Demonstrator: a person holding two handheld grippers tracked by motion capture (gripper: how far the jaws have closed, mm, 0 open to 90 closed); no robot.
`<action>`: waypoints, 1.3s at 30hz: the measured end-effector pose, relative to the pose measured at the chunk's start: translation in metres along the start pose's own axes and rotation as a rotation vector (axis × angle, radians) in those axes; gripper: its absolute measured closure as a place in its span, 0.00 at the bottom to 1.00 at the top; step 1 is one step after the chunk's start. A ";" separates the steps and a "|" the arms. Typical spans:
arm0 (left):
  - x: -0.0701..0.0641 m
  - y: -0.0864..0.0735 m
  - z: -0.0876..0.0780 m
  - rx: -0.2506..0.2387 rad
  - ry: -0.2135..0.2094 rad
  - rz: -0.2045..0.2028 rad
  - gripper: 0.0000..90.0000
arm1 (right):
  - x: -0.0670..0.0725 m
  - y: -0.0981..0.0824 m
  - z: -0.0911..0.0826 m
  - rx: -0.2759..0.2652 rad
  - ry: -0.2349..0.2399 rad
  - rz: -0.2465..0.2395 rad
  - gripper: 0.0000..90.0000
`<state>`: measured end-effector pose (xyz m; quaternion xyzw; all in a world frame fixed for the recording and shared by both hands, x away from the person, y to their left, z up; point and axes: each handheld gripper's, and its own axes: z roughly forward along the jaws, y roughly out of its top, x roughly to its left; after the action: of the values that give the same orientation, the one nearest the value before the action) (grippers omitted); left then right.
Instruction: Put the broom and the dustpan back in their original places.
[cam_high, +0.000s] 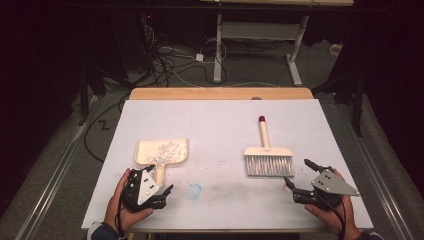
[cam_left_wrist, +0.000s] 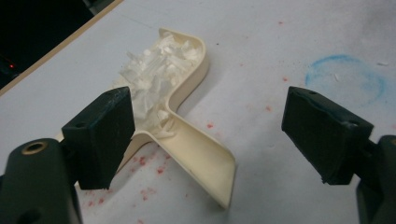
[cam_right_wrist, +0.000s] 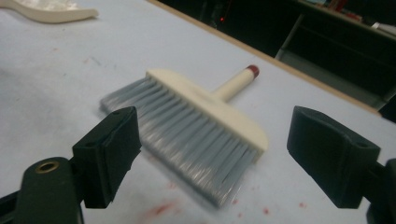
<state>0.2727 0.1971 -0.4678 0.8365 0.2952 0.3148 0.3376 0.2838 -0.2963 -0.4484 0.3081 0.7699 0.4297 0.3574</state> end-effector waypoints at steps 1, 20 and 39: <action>-0.001 -0.001 0.000 0.003 -0.002 -0.001 0.17 | 0.001 -0.002 -0.001 0.009 -0.005 -0.005 0.19; -0.007 -0.003 0.001 0.007 -0.024 0.008 0.17 | 0.006 0.001 -0.004 0.002 0.008 -0.015 0.19; -0.007 -0.002 0.002 0.009 -0.027 0.003 0.17 | 0.006 0.002 -0.004 0.003 0.001 -0.036 0.19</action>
<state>0.2697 0.1924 -0.4725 0.8426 0.2910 0.3028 0.3372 0.2772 -0.2923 -0.4470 0.2945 0.7763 0.4221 0.3640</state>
